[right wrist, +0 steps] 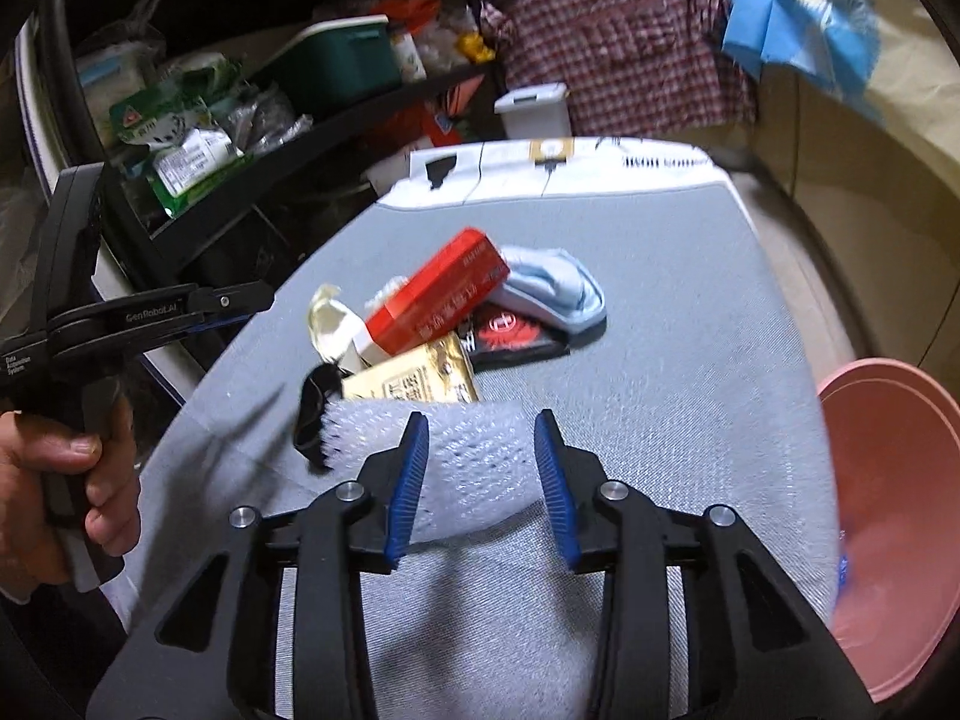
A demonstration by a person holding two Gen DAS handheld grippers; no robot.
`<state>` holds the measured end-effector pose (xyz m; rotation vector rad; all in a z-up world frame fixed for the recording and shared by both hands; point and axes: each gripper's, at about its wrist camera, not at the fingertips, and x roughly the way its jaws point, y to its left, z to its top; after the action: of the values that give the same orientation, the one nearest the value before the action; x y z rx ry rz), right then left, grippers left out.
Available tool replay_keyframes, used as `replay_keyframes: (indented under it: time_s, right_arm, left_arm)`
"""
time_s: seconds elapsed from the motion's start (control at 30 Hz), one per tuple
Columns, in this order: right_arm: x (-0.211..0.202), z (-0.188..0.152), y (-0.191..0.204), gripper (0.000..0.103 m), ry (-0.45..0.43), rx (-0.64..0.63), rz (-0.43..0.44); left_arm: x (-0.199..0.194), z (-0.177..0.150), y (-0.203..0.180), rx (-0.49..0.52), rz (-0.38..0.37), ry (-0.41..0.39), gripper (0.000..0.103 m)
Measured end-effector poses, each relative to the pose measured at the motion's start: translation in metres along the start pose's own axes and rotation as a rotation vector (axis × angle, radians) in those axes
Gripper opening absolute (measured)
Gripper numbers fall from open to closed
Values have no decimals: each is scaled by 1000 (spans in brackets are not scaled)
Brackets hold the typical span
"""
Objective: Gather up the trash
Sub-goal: 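Grasp the cream paper napkin with the left tool while the right tool grasps the white foam netting, then carry the napkin with the left tool while the right tool carries the foam netting over the pink bucket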
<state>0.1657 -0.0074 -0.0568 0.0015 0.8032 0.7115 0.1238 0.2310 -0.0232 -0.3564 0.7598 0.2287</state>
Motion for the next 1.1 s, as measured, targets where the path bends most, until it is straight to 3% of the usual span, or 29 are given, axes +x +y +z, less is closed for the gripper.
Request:
replay_keyframes:
  time_s: [0.23,0.47,0.73,1.1]
  right_arm:
    - [21,-6,0,38,73,-23,55]
    - [29,-9,4,32,105,-52,39]
    - [29,-11,5,13,105,-65,19]
    - [-6,-4,21,10,11,-113,16]
  left_arm:
    - [24,1,-7,37,-4,40,33]
    - [40,-3,-5,53,30,81,33]
    - [34,-2,-3,83,50,78,1]
    - [3,3,1,80,81,-4,1]
